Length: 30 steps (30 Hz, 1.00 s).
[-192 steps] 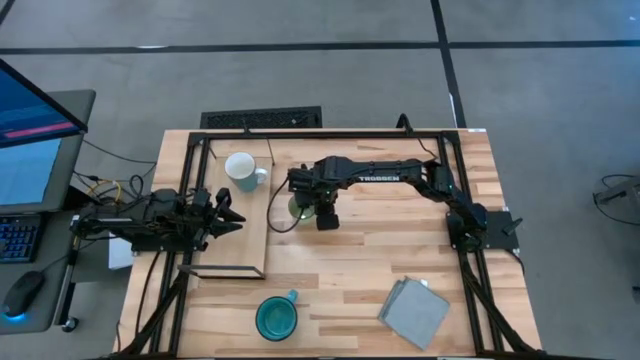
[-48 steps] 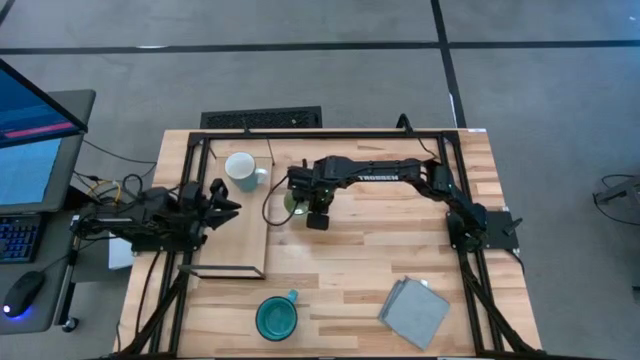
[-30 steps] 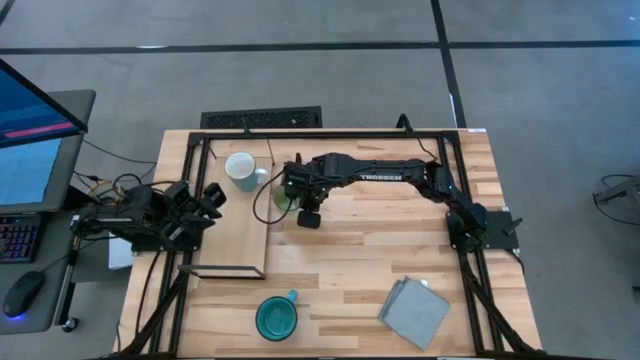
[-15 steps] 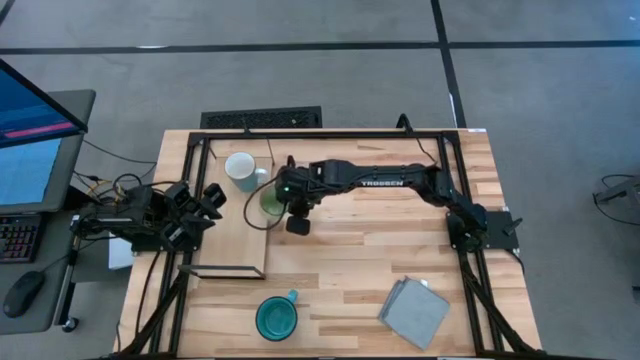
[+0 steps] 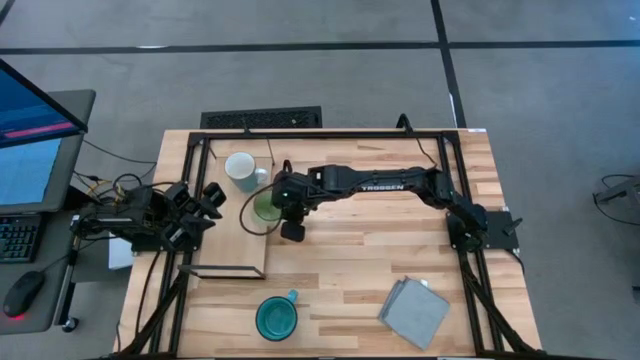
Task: Stack small to large cups/mugs on shelf
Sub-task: Put the green mug on the shelf
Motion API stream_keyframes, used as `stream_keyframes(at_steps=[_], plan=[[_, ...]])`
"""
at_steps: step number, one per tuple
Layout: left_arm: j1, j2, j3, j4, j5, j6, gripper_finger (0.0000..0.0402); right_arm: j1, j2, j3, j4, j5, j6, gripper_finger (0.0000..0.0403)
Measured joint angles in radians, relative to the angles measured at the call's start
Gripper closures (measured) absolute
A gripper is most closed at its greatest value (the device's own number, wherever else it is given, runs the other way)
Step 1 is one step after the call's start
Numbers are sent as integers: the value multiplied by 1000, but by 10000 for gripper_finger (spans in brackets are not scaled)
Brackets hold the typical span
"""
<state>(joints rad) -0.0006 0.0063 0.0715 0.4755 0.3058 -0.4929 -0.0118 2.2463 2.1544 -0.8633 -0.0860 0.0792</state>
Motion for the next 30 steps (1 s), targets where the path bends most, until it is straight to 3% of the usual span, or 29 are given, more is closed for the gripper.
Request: stream_keyframes(at_steps=[30], plan=[[0, 0, 0, -41, -24, 29, 303, -43, 0, -1, 103, -45, -8, 335]])
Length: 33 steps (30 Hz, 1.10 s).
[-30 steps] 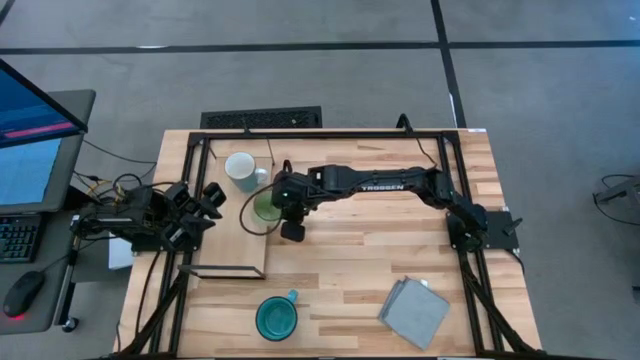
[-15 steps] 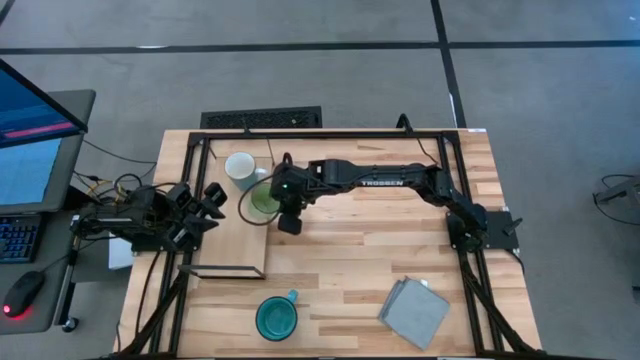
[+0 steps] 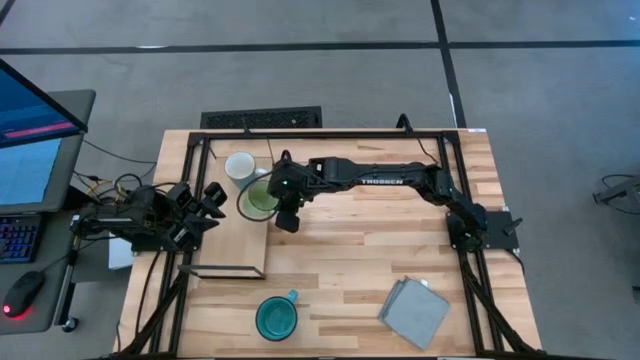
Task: Stack small to large cups/mugs on shelf
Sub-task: Put the green mug on the shelf
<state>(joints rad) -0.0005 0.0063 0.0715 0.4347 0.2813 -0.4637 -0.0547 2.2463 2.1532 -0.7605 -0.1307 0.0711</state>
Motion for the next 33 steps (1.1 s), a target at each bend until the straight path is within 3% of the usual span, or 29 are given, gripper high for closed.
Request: stream_keyframes(at_steps=[6, 13, 33], plan=[[0, 0, 0, -9, -5, 0, 303, -3, 71, 1, 39, -56, 31, 335], [0, 2, 0, -37, -8, -5, 303, -10, 98, 102, 43, -57, -6, 335], [0, 0, 0, -84, -7, -8, 303, -32, 166, 111, 128, -142, 42, 335]])
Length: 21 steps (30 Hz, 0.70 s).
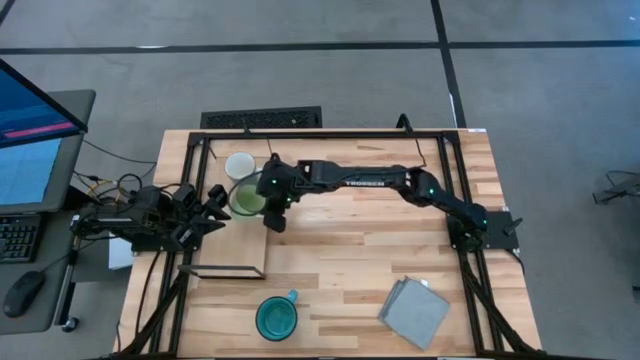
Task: Stack small to large cups/mugs on shelf
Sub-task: Put the green mug on the shelf
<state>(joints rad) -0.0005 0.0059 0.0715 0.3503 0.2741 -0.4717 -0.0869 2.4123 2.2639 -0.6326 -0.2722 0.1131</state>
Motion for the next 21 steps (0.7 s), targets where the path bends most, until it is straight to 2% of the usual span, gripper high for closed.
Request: stream_keyframes(at_steps=[16, 21], plan=[[0, 0, 0, -2, 0, 0, 303, -5, 7, 0, 38, -1, -9, 335], [0, 0, 0, -3, 0, 0, 303, -13, 52, -3, 47, -42, 26, 335]])
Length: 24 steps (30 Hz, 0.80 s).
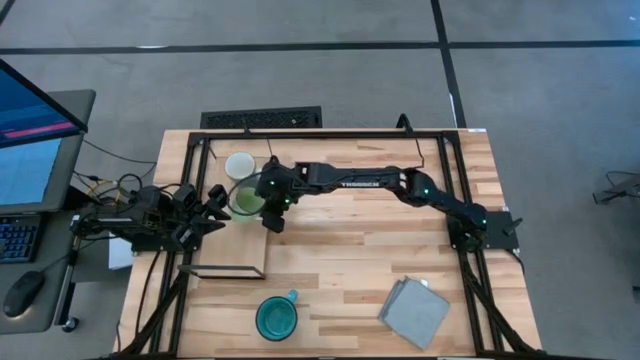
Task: Stack small to large cups/mugs on shelf
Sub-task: Put the green mug on the shelf
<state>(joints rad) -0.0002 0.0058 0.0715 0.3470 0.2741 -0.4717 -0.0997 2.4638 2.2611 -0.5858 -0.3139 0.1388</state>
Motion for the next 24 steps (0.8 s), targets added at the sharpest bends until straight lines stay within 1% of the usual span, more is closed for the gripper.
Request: stream_keyframes(at_steps=[5, 8, 10, 13, 15, 18, 20, 22, 24], plan=[[0, 0, 0, -9, 1, 0, 303, 0, 4, 2, 16, 0, 17, 335], [0, 0, 0, -26, 1, 0, 303, 0, 2, 2, -6, 0, 19, 335], [0, 0, 0, -31, 1, 0, 303, -3, 2, 4, -36, 0, 19, 335], [0, 0, 0, -31, 1, 0, 303, -7, 3, 42, -109, 7, 0, 335], [0, 0, 0, -41, 1, 0, 303, -7, 1, 64, -127, 44, -38, 335], [0, 0, 0, -56, 1, 0, 303, -8, 1, 94, -202, 89, -89, 335], [0, 0, 0, -63, 0, 0, 303, -8, 1, 95, -204, 91, -92, 335], [0, 0, 0, -66, 0, 0, 303, -8, 0, 93, -269, 89, -94, 335], [0, 0, 0, -70, 0, 0, 303, -7, 1, 92, -294, 89, -106, 335]])
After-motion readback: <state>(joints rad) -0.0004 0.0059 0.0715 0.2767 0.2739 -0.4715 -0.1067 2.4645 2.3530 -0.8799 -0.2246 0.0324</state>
